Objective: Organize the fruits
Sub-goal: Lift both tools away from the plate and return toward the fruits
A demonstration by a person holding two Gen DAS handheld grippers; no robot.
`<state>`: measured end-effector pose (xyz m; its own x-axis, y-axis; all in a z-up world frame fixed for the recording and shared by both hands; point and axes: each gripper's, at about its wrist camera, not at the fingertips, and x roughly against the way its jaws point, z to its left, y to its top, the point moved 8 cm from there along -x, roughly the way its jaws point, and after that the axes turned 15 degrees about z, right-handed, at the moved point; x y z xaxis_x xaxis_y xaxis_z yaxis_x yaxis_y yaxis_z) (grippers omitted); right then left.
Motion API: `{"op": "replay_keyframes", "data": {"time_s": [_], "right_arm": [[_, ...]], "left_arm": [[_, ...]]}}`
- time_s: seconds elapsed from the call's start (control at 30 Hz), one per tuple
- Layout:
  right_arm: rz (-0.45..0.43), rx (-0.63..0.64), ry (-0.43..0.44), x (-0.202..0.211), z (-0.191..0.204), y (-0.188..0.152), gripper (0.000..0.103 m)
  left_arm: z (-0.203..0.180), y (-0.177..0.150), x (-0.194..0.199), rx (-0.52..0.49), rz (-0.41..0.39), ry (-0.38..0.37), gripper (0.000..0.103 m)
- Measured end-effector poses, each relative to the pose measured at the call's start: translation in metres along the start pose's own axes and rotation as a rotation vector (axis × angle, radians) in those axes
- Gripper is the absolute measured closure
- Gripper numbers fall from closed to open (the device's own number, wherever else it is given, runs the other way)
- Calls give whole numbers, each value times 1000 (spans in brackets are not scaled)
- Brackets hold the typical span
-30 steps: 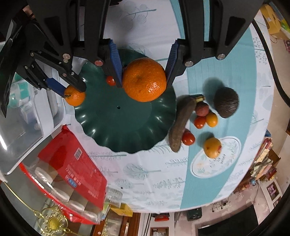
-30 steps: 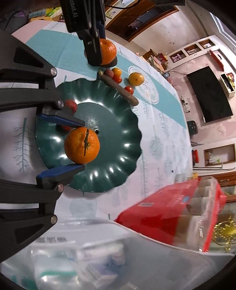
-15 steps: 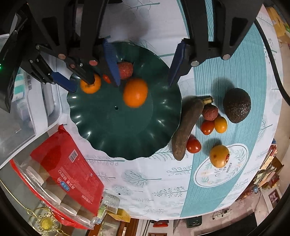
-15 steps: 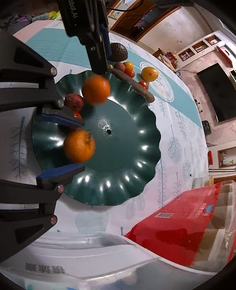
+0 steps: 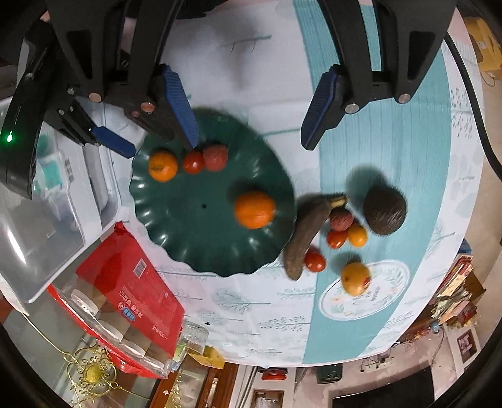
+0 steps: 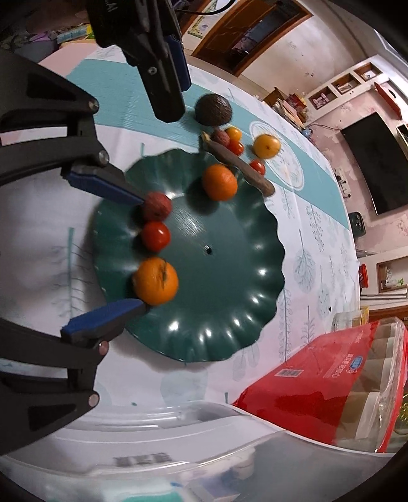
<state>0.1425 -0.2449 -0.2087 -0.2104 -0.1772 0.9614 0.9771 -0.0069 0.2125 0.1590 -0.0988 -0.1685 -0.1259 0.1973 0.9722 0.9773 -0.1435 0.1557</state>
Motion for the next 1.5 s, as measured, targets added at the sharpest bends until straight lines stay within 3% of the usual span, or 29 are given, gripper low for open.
{"op": "replay_keyframes", "data": {"time_s": [0.5,0.8,1.17,1.5], "right_arm": [[57,-30,15,-8,59,-49,38],[43,-153,42,-12,109,-68,33],[19,-302,58,-24,162,-75,32],[20,-379,58,-22,166,-52,32]], "left_arm": [[83,-80,20,74,43,19,36],[145,-104,49,16,45,55,36],[208,-102,67,-99,52,79,34],[218,-67,69,-161,41,65,27]]}}
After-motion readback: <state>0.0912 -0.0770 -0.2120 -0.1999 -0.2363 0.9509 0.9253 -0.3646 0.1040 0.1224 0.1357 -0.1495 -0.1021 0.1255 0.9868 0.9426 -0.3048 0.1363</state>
